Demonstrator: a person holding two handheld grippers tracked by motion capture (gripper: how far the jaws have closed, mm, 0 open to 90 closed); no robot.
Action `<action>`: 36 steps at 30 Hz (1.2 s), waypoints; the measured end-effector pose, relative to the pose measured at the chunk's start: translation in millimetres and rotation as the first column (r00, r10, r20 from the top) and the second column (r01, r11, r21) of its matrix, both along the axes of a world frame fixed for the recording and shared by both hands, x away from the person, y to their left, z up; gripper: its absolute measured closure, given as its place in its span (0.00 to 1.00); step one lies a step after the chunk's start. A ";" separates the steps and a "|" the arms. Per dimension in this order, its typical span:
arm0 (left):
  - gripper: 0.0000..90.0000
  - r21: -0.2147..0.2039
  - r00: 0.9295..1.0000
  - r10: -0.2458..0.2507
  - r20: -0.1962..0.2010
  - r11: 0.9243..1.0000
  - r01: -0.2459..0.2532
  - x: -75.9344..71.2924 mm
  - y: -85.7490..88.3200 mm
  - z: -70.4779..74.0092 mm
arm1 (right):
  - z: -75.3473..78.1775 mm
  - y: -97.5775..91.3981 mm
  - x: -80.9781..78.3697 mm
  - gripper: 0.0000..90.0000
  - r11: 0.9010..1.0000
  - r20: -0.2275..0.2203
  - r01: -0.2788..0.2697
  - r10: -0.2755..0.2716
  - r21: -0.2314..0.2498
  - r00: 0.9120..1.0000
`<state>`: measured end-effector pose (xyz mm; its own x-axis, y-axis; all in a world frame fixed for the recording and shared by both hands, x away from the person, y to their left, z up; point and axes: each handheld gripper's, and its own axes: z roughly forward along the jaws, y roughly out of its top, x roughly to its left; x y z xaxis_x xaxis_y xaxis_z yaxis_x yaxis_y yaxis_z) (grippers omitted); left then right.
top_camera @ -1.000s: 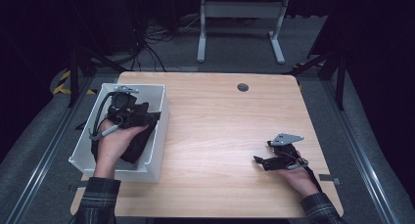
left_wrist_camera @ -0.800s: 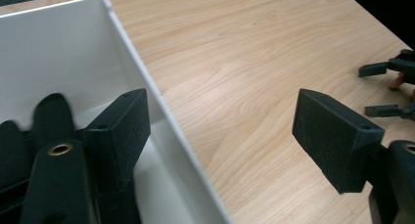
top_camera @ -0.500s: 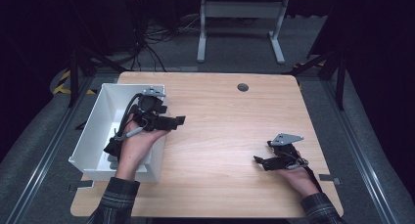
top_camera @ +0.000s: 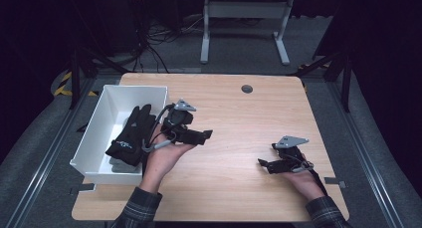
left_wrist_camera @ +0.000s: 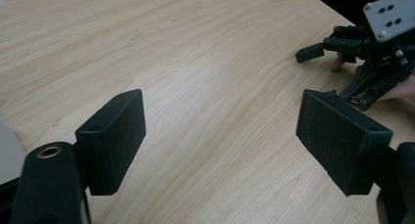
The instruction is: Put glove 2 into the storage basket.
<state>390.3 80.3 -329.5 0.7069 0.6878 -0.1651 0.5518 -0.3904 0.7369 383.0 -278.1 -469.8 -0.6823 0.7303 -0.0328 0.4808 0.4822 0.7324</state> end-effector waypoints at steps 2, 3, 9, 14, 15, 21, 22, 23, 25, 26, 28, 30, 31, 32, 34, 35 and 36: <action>0.21 0.004 1.000 -0.008 0.001 1.000 0.008 -1.0 -3.4 -2.2 | 0.0 0.0 0.0 0.17 1.000 0.000 0.000 0.000 0.000 1.000; 0.21 0.010 1.000 -0.016 -0.002 1.000 0.016 -2.6 -7.7 -5.3 | 0.1 -0.1 -0.1 0.17 1.000 -0.001 -0.001 0.001 0.000 1.000; 0.21 0.031 0.998 -0.063 -0.003 0.998 0.063 -11.4 -28.5 -25.0 | 0.1 -0.1 -0.6 0.17 1.000 0.000 0.000 0.000 0.000 1.000; 0.20 0.049 0.995 -0.096 -0.017 0.994 0.096 -15.2 -39.9 -48.3 | 0.1 -0.4 -1.4 0.17 1.000 -0.001 -0.001 0.001 -0.001 1.000; 0.21 0.051 0.995 -0.101 -0.017 0.993 0.102 -15.9 -41.2 -52.6 | 0.1 -0.4 -1.5 0.17 1.000 -0.001 -0.001 0.001 -0.001 1.000; 0.19 0.103 0.991 -0.135 -0.023 0.985 0.137 -19.7 -47.5 -78.4 | 0.1 -0.4 -1.5 0.17 1.000 -0.001 -0.001 0.001 -0.001 1.000; 0.18 0.115 0.990 -0.136 -0.021 0.984 0.137 -19.7 -48.3 -82.8 | 0.1 -0.4 -1.5 0.17 1.000 -0.001 -0.001 0.001 -0.001 1.000; 0.18 0.125 0.990 -0.136 -0.019 0.983 0.138 -19.9 -48.4 -86.7 | 0.1 -0.3 -1.5 0.17 1.000 -0.002 -0.001 0.001 0.000 1.000; 0.17 0.121 0.990 -0.142 -0.016 0.982 0.143 -19.4 -47.3 -94.6 | 0.1 -0.4 -1.5 0.17 1.000 -0.001 -0.001 0.001 -0.001 1.000; 0.17 0.121 0.990 -0.142 -0.016 0.982 0.143 -19.4 -47.3 -94.6 | 0.1 -0.4 -1.5 0.17 1.000 -0.001 -0.001 0.001 -0.001 1.000; 0.15 0.146 0.989 -0.145 -0.005 0.979 0.144 -20.3 -45.8 -105.7 | 0.1 -0.4 -1.5 0.17 1.000 -0.001 -0.001 0.001 0.000 1.000; 0.14 0.173 0.989 -0.150 0.001 0.974 0.147 -21.4 -45.0 -115.2 | 0.1 -0.3 -1.5 0.17 1.000 -0.002 0.000 0.000 0.000 1.000; 0.13 0.190 0.989 -0.150 -0.006 0.971 0.148 -21.7 -44.7 -119.0 | 0.1 -0.3 -1.5 0.17 1.000 -0.002 0.000 0.000 0.000 1.000; 0.12 0.200 0.988 -0.156 -0.007 0.968 0.154 -21.4 -44.4 -122.4 | 0.1 -0.3 -1.5 0.17 1.000 -0.002 0.000 0.000 0.000 1.000; 0.10 0.218 0.986 -0.164 -0.003 0.963 0.161 -22.6 -44.7 -127.8 | 0.1 -0.3 -1.5 0.17 1.000 -0.001 -0.001 0.001 0.000 1.000; 0.09 0.227 0.985 -0.173 0.004 0.959 0.168 -23.1 -44.9 -130.2 | 0.1 -0.4 -1.5 0.17 1.000 -0.001 0.000 0.000 0.000 1.000; 0.09 0.235 0.985 -0.171 0.010 0.958 0.164 -23.9 -45.5 -133.0 | 0.1 -0.3 -1.5 0.17 1.000 -0.001 -0.001 0.001 0.000 1.000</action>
<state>366.4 34.8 -462.5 0.8177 0.5756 0.0081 0.4426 -0.6376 0.6305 381.5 -278.5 -469.7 -0.6828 0.7299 -0.0323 0.4815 0.4828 0.7315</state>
